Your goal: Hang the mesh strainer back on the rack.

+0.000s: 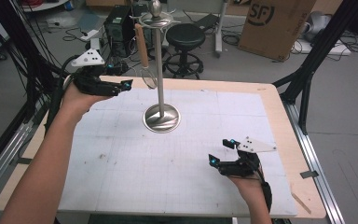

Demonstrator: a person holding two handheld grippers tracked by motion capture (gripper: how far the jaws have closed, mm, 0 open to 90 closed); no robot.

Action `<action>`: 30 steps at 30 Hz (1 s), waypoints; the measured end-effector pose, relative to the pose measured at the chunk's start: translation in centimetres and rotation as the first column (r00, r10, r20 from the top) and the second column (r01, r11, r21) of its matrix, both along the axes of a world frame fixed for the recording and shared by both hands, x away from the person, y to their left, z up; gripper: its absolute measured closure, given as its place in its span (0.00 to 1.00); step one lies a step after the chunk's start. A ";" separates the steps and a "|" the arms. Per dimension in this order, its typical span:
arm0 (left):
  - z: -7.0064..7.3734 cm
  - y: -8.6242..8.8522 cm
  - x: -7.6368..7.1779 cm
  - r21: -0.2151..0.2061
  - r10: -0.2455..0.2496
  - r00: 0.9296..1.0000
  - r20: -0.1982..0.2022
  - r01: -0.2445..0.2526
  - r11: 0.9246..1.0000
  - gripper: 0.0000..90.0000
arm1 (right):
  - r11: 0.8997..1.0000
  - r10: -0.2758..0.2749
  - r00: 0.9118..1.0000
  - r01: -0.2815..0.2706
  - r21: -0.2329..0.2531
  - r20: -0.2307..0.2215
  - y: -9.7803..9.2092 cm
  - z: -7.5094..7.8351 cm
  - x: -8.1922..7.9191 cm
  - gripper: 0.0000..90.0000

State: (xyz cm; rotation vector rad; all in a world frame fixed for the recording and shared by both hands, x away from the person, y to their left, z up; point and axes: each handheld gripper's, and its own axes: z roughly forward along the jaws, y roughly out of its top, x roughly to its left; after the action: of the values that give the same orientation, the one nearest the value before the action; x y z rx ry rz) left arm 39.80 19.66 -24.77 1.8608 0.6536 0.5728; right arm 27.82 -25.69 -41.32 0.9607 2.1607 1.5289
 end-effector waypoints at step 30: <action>-5.8 2.4 -2.4 -0.064 -0.115 0.990 -0.080 0.110 0.992 0.25 | 1.000 0.006 1.000 -0.006 -0.002 -0.002 0.3 0.0 0.0 0.17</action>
State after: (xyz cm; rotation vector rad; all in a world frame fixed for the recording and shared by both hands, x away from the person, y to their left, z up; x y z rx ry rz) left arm 37.36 22.03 -30.62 1.8606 0.6091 0.3998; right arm 27.78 -25.42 -41.33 0.9571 2.1680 1.5285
